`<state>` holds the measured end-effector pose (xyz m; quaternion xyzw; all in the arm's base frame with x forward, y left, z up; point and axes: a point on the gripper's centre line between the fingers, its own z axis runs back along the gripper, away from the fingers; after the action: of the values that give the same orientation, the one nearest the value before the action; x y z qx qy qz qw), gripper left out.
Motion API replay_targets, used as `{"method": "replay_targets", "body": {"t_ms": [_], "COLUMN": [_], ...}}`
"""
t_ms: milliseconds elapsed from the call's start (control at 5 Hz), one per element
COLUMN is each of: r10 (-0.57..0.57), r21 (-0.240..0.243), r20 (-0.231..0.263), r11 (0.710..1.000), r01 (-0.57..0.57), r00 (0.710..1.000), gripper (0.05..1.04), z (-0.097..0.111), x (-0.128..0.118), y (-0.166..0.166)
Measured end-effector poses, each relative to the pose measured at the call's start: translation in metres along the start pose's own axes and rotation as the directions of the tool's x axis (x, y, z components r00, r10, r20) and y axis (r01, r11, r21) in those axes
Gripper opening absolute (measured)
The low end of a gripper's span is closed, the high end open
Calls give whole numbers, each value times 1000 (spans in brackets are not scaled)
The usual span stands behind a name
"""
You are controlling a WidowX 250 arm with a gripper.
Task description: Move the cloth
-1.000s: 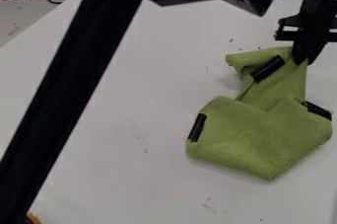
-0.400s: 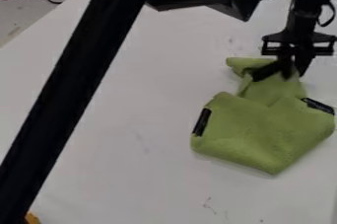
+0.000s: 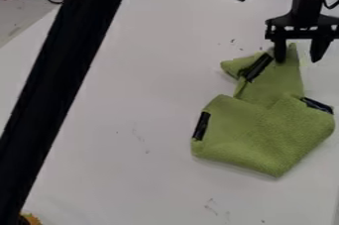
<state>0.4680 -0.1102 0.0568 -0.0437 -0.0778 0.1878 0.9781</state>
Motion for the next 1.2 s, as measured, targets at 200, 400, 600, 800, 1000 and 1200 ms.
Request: {"method": "replay_targets", "body": {"t_ms": [200,400,600,800,1000,1200], "r10": [0,-55,-8,29,84,94], "r21": [-14,31,80,124,148,157], "r20": [46,-30,-97,-207,-220,-250], "r11": [1000,998,997,992,988,986], "r01": [0,56,16,-3,-52,-55], "r00": [999,998,995,978,972,964], "gripper": [1003,999,999,999,999,999], "z": [33,48,69,80,95,98], "x": [4,-4,-19,-48,-78,-103], "y": [-1,8,39,82,128,162]}}
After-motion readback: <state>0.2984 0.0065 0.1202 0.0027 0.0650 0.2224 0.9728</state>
